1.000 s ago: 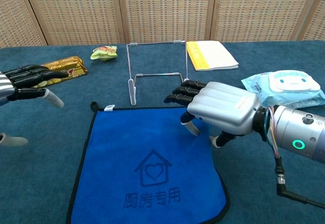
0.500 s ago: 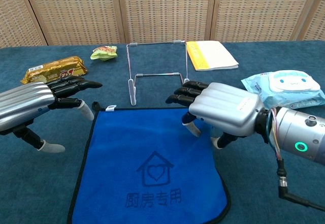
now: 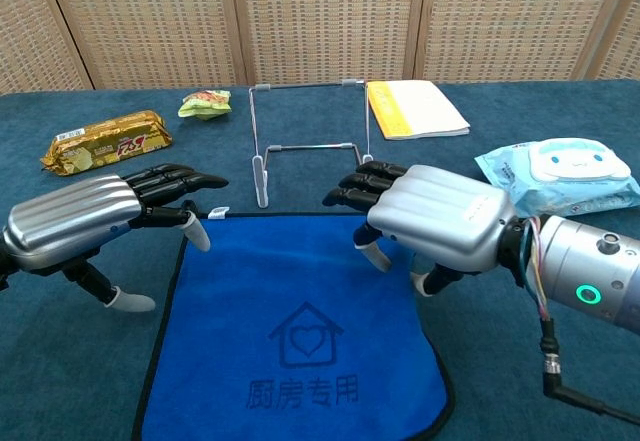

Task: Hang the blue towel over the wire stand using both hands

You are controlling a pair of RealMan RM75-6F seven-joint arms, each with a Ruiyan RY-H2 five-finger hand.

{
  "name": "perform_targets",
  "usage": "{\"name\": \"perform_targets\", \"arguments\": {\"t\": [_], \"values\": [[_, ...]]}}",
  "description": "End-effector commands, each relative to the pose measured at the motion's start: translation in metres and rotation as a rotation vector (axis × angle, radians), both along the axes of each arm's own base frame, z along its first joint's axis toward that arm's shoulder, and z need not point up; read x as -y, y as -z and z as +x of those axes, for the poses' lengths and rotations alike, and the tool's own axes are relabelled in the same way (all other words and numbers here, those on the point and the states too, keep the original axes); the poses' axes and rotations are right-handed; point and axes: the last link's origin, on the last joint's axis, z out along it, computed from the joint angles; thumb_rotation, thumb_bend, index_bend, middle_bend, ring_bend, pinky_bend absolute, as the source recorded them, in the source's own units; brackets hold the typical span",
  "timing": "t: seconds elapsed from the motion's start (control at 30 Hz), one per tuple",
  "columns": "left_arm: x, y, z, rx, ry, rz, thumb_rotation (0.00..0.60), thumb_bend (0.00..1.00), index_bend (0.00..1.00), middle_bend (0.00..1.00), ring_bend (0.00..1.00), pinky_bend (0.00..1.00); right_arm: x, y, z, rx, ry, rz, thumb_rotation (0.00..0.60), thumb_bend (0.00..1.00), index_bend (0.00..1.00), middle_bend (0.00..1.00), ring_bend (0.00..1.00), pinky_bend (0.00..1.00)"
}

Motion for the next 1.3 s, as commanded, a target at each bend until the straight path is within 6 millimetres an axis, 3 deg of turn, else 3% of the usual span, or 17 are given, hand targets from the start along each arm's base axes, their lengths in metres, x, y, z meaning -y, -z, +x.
{"name": "perform_targets", "arguments": {"t": [0.03,0.2,1.0,1.3], "values": [[-0.001,0.003,0.002,-0.003,0.003,-0.003,0.600,0.01,0.35,0.00,0.00,0.00,0.000,0.000,-0.001,-0.001,0.000,-0.001,0.600,0.45,0.67,0.10,0.00,0.00],[-0.004,0.013,0.009,-0.010,0.004,-0.020,0.600,0.01,0.36,0.00,0.00,0.00,0.000,0.000,-0.001,0.002,0.002,0.000,0.600,0.45,0.67,0.10,0.00,0.00],[-0.013,0.024,0.021,-0.028,0.020,-0.033,0.600,0.03,0.36,0.00,0.00,0.00,0.000,-0.004,-0.005,0.017,0.012,0.002,0.600,0.45,0.67,0.10,0.00,0.00],[-0.013,0.026,0.021,-0.027,0.014,-0.039,0.600,0.16,0.38,0.00,0.00,0.00,-0.001,-0.004,-0.007,0.010,0.006,0.006,0.600,0.45,0.67,0.10,0.00,0.00]]}}
